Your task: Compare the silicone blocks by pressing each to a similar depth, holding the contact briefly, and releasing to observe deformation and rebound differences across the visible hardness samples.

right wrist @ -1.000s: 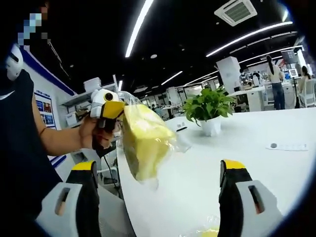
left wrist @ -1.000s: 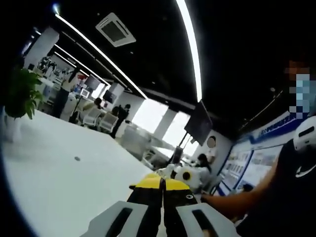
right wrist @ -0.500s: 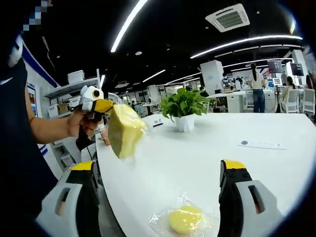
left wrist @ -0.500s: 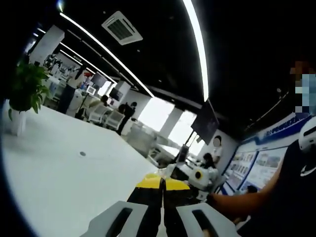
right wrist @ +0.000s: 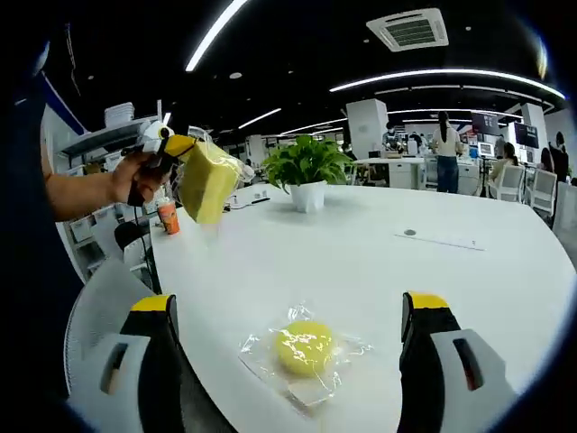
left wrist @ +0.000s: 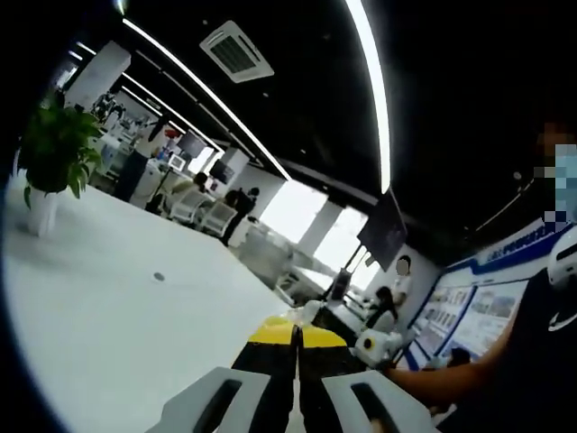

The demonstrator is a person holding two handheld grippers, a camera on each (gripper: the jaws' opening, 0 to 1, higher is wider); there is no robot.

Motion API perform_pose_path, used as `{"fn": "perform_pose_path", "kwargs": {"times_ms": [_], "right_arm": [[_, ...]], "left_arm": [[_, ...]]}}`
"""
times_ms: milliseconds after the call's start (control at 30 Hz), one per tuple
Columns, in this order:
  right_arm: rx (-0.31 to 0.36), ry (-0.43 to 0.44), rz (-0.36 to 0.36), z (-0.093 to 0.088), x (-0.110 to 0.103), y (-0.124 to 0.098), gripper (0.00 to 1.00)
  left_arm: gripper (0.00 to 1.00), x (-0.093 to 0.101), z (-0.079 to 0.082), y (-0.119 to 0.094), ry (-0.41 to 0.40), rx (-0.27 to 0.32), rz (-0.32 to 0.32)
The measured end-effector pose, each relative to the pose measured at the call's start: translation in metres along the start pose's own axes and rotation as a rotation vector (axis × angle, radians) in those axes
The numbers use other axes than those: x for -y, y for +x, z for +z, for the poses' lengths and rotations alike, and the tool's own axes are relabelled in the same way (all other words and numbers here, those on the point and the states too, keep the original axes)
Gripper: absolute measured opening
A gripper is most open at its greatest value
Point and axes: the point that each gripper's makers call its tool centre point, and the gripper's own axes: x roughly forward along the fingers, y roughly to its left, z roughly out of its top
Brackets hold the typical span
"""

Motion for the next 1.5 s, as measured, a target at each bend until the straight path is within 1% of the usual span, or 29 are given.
{"fn": "perform_pose_path", "kwargs": {"times_ms": [67,167,300,433,533,700,833,1067,1200,1300,1500], "right_arm": [[-0.001,0.017,-0.013,-0.006,0.001,-0.005,0.96],[-0.009,0.030,-0.033,-0.015,0.003,-0.009,0.96],[-0.005,0.038,-0.049,-0.018,0.004,-0.014,0.96],[-0.015,0.063,-0.060,-0.023,0.004,-0.017,0.96],[-0.022,0.060,-0.066,-0.026,0.004,-0.019,0.96],[-0.026,0.063,-0.068,-0.029,0.003,-0.021,0.96],[-0.033,0.045,-0.072,-0.030,0.002,-0.021,0.96],[-0.036,0.050,-0.067,-0.031,0.001,-0.018,0.96],[-0.034,0.060,-0.069,-0.031,0.001,-0.016,0.96],[-0.038,0.052,-0.064,-0.030,0.000,-0.015,0.96],[-0.042,0.057,-0.064,-0.031,0.000,-0.013,0.96]], "left_arm": [[0.00,0.000,0.001,-0.001,0.013,0.014,0.005],[0.00,-0.002,-0.001,-0.001,0.003,0.011,0.011],[0.00,-0.007,-0.006,-0.002,-0.009,0.009,0.019],[0.00,-0.012,-0.013,-0.003,-0.029,0.006,0.025],[0.00,-0.014,-0.020,-0.003,-0.038,0.003,0.033],[0.00,-0.023,-0.029,-0.006,-0.060,0.002,0.053],[0.00,-0.033,-0.034,-0.010,-0.097,0.010,0.074],[0.00,-0.046,-0.041,-0.013,-0.133,0.015,0.100],[0.00,-0.051,-0.047,-0.013,-0.147,0.009,0.107],[0.00,-0.056,-0.054,-0.013,-0.156,0.000,0.116],[0.00,-0.066,-0.063,-0.012,-0.202,0.001,0.125]]}}
